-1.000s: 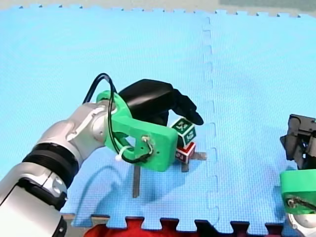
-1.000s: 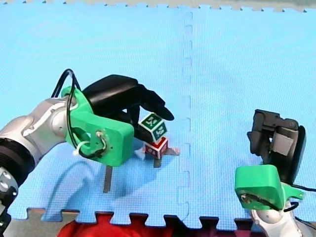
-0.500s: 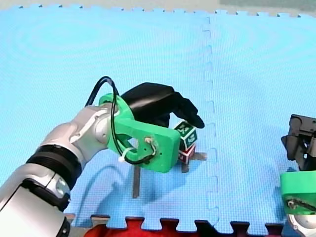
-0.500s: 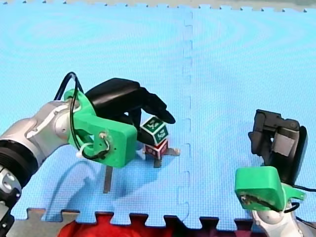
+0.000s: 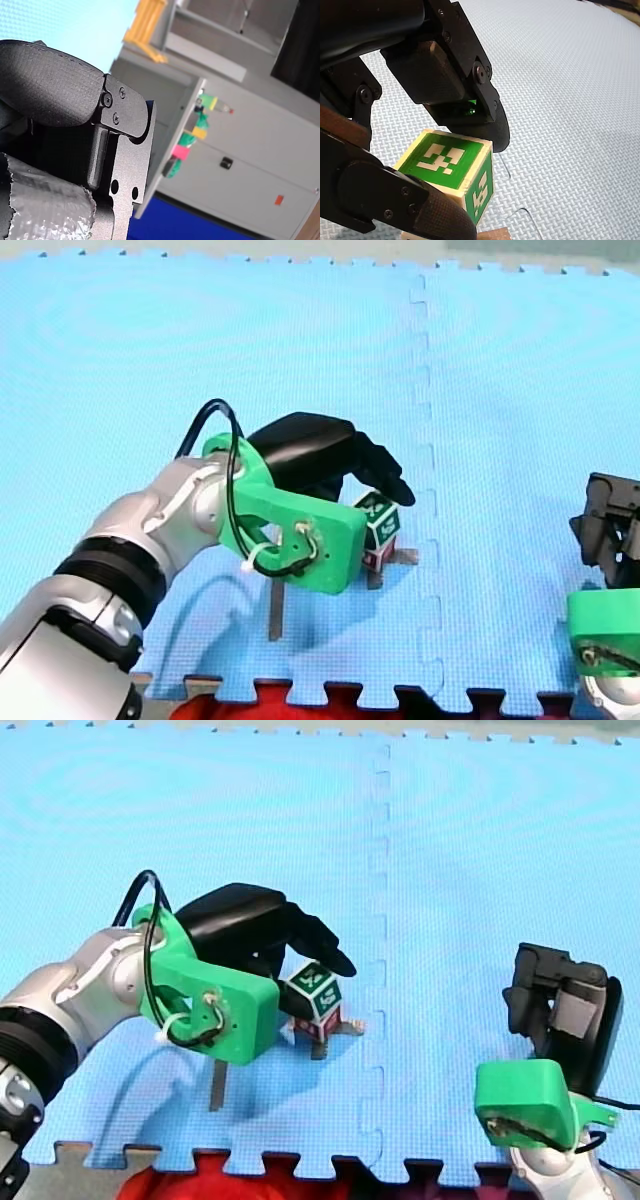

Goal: Stack cube left

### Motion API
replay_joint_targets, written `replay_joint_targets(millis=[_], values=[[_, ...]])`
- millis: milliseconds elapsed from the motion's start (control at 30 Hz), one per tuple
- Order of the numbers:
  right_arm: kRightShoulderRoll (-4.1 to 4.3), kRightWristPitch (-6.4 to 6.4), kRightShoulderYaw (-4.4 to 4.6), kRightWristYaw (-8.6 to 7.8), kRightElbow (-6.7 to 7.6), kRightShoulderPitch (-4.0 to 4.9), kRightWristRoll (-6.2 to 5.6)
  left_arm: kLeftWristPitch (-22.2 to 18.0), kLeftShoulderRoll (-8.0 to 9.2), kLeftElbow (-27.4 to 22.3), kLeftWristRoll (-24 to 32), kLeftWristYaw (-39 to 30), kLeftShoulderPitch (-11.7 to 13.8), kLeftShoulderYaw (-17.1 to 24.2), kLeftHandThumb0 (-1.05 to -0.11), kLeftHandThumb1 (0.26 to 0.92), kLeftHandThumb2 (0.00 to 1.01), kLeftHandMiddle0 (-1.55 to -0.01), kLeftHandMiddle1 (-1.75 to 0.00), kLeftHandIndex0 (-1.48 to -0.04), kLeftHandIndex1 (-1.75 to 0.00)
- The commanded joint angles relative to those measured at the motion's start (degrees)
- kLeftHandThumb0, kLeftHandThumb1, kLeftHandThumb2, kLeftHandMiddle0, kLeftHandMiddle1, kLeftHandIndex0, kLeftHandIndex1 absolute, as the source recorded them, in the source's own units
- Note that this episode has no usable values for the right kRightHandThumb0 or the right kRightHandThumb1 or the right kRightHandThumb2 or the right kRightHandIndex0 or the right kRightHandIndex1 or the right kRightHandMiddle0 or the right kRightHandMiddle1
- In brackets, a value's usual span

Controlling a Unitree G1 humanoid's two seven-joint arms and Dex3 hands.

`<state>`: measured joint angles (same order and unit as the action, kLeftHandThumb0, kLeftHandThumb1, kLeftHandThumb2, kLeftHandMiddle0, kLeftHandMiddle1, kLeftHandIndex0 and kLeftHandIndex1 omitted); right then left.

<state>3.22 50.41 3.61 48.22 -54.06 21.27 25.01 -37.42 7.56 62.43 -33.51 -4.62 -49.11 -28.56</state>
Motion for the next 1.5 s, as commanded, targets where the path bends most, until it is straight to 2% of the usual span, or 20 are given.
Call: replay_joint_targets(millis=[0, 467, 1367, 1400, 1467], values=[[0.12, -0.12, -0.07, 0.10, 0.23, -0.18, -0.05, 0.2, 0.27, -0.2, 0.1, -0.2, 0.1, 0.0, -0.466, 0.858, 0.00, -0.96, -1.21, -1.21, 0.00], [-0.08, -0.06, 0.02, 0.18, 1.19, -0.76, 0.13, -0.5, 0.37, 0.1, -0.3, 0.4, 0.1, -0.4, -0.465, 0.860, 0.00, -0.95, -1.28, -1.20, 0.00], [-0.25, 0.58, 0.36, 1.29, 0.55, -0.67, 0.99, -1.5, 0.96, 1.0, -2.1, 2.8, -0.3, -1.4, -0.477, 0.861, 0.00, -0.95, -1.25, -1.18, 0.00], [-0.28, 0.62, 0.35, 1.32, 0.50, -0.66, 0.97, -1.6, 0.96, 1.0, -2.1, 2.8, -0.3, -1.5, -0.477, 0.861, 0.00, -0.97, -1.14, -1.17, 0.00], [-0.28, 0.72, 0.33, 1.35, 0.44, -0.64, 0.93, -1.8, 0.95, 1.0, -2.2, 2.8, -0.3, -1.6, -0.514, 0.866, 0.00, -1.08, -0.65, -1.12, 0.00]])
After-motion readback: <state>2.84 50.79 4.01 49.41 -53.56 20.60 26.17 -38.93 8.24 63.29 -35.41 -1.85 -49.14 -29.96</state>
